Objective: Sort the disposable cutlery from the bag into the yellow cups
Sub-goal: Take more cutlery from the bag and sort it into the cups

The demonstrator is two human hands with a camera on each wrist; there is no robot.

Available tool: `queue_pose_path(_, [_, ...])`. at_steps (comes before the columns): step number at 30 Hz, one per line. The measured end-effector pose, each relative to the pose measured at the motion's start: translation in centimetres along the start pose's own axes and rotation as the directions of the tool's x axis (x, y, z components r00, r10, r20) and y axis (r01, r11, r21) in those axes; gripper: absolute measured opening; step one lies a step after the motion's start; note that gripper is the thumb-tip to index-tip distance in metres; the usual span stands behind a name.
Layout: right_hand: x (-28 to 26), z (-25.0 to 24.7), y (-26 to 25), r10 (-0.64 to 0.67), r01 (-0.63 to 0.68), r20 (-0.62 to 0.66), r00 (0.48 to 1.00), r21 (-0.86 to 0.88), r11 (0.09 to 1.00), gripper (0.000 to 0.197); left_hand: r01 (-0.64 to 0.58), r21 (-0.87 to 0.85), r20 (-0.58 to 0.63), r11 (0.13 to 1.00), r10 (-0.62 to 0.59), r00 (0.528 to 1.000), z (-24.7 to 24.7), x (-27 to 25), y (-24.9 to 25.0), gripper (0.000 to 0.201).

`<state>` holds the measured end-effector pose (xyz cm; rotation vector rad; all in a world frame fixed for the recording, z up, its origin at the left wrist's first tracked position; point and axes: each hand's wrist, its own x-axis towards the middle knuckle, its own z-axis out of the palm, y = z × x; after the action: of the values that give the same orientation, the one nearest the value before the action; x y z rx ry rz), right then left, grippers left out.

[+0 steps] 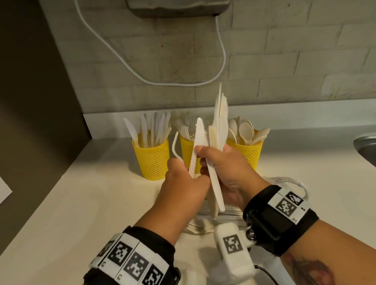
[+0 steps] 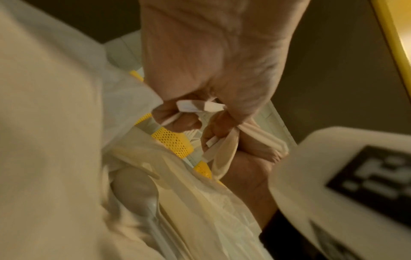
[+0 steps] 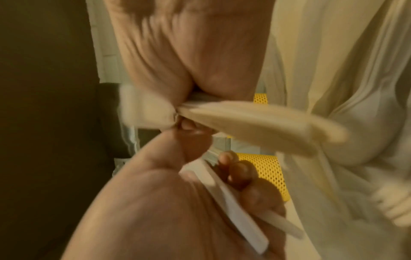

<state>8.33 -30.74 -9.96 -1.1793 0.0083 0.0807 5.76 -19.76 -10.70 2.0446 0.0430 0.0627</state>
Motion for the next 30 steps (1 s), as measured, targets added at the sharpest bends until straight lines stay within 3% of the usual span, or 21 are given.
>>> queue_pose_path(3, [1.0, -0.5, -0.4, -0.029, 0.031, -0.06, 0.998, 0.04, 0.999, 0.008, 0.139, -0.322, 0.075, 0.936, -0.121, 0.99, 0.1, 0.3, -0.3, 0.065])
queue_pose_path(6, [1.7, -0.5, -1.0, -0.07, 0.076, -0.079, 0.994, 0.07, 0.995, 0.023, 0.176, -0.475, 0.156, 0.862, -0.115, 0.981, 0.0, 0.1, -0.1, 0.082])
queue_pose_path(10, [2.2, -0.1, -1.8, -0.127, 0.149, -0.141, 0.982, 0.158, 0.976, 0.016, 0.066, -0.192, 0.089, 0.979, -0.05, 0.995, -0.1, 0.9, -0.4, 0.071])
queue_pose_path(12, [2.2, 0.4, -2.1, -0.162, 0.191, -0.149, 0.975, 0.208, 0.959, 0.005, 0.099, -0.186, 0.077, 0.978, -0.086, 0.993, 0.2, 1.0, -0.8, 0.054])
queue_pose_path(14, [2.1, 0.9, -2.2, -0.195, 0.211, -0.101, 0.976, 0.191, 0.959, 0.004, 0.183, -0.381, 0.126, 0.906, -0.146, 0.981, 0.5, 0.7, -1.2, 0.03])
queue_pose_path(16, [1.7, 1.3, -2.2, -0.234, 0.236, -0.026, 0.972, 0.104, 0.966, 0.008, 0.291, -0.546, 0.226, 0.786, -0.197, 0.954, 0.6, 0.5, -1.2, 0.021])
queue_pose_path(20, [1.1, 1.8, -3.0, -0.398, 0.398, -0.02, 0.917, -0.023, 0.917, 0.012, 0.454, -0.767, 0.39, 0.454, -0.232, 0.891, -0.5, 1.1, -1.3, 0.033])
queue_pose_path(22, [0.9, 1.8, -3.1, -0.459, 0.454, 0.006, 0.889, -0.162, 0.876, 0.01, 0.486, -0.802, 0.434, 0.348, -0.219, 0.874, -1.1, 1.5, -1.5, 0.038])
queue_pose_path(25, [0.4, 2.1, -1.7, -0.412, 0.412, 0.08, 0.908, -0.355, 0.839, 0.013, 0.5, -0.814, 0.472, 0.296, -0.166, 0.866, -1.4, 1.9, -1.5, 0.036])
queue_pose_path(28, [-0.1, 2.7, 0.4, -0.309, 0.316, 0.079, 0.948, -0.368, 0.875, 0.017, 0.474, -0.802, 0.447, 0.363, -0.16, 0.88, -1.1, 2.0, -1.2, 0.048])
queue_pose_path(30, [-0.2, 2.9, 1.1, -0.271, 0.284, 0.088, 0.959, -0.353, 0.891, 0.018, 0.468, -0.807, 0.439, 0.36, -0.164, 0.884, -0.9, 1.8, -1.2, 0.054])
